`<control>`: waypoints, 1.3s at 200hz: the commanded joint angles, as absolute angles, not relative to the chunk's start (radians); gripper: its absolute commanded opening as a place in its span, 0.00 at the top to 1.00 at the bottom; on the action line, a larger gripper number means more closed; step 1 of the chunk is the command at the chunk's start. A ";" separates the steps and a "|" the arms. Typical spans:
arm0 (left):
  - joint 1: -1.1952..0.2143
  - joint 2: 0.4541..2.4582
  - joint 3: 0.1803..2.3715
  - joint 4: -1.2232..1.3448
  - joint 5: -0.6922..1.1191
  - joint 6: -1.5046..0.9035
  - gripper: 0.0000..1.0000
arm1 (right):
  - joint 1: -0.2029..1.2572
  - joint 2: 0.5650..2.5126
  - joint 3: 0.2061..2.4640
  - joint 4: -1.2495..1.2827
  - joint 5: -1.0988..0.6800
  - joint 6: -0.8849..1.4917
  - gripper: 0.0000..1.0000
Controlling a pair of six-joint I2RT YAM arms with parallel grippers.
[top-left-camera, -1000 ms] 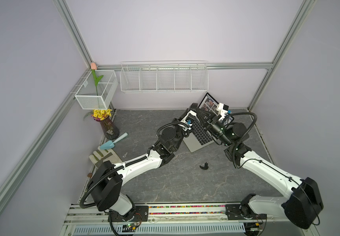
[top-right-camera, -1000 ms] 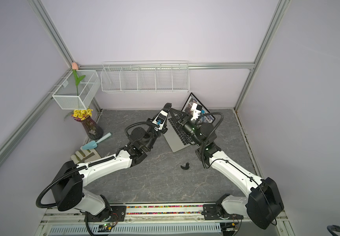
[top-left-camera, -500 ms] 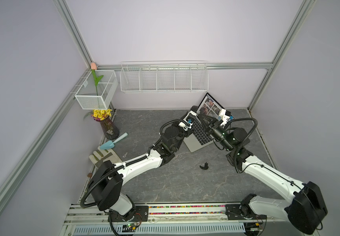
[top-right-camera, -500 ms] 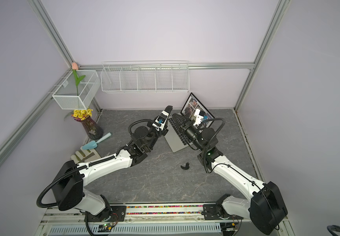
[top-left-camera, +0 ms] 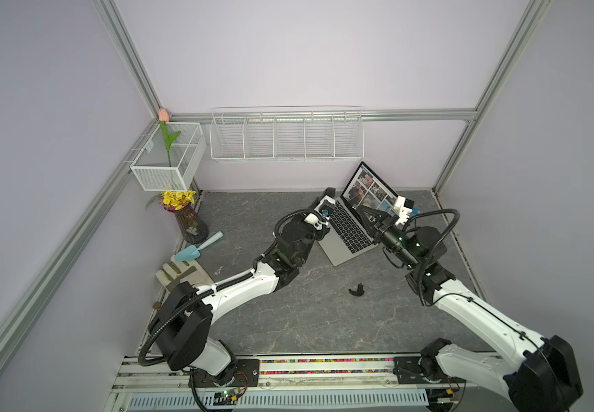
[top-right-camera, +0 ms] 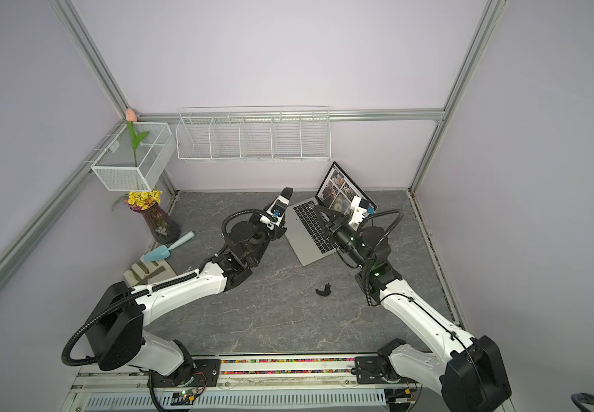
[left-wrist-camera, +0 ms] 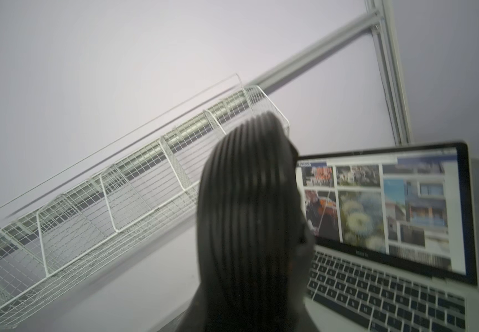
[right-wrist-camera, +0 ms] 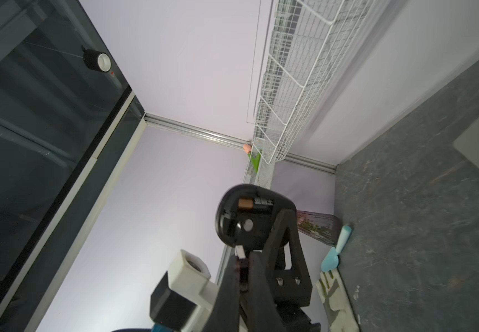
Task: Insert the wireless mouse receiver into the laptop
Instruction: Place the mouse at the center of the board.
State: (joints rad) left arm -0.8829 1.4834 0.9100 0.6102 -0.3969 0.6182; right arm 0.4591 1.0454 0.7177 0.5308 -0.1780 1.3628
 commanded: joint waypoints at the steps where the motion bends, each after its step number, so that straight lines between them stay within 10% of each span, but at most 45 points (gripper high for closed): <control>1: -0.987 1.453 0.801 0.482 -0.449 0.823 1.00 | 0.384 0.934 0.661 0.224 -0.224 1.197 0.94; 68: -1.170 1.505 0.723 0.126 -0.599 0.879 1.00 | 0.229 0.870 0.783 -0.341 -0.408 0.766 0.94; 145: -1.283 1.533 0.582 0.151 -0.553 0.975 1.00 | 0.177 0.839 0.709 -0.306 -0.454 0.771 0.94; 200: -1.285 1.638 0.623 0.124 -0.576 0.934 0.78 | 0.175 0.820 0.722 -0.312 -0.455 0.770 0.93; 260: -1.282 1.549 0.588 0.089 -0.635 0.952 0.26 | 0.172 0.801 0.713 -0.325 -0.442 0.764 0.94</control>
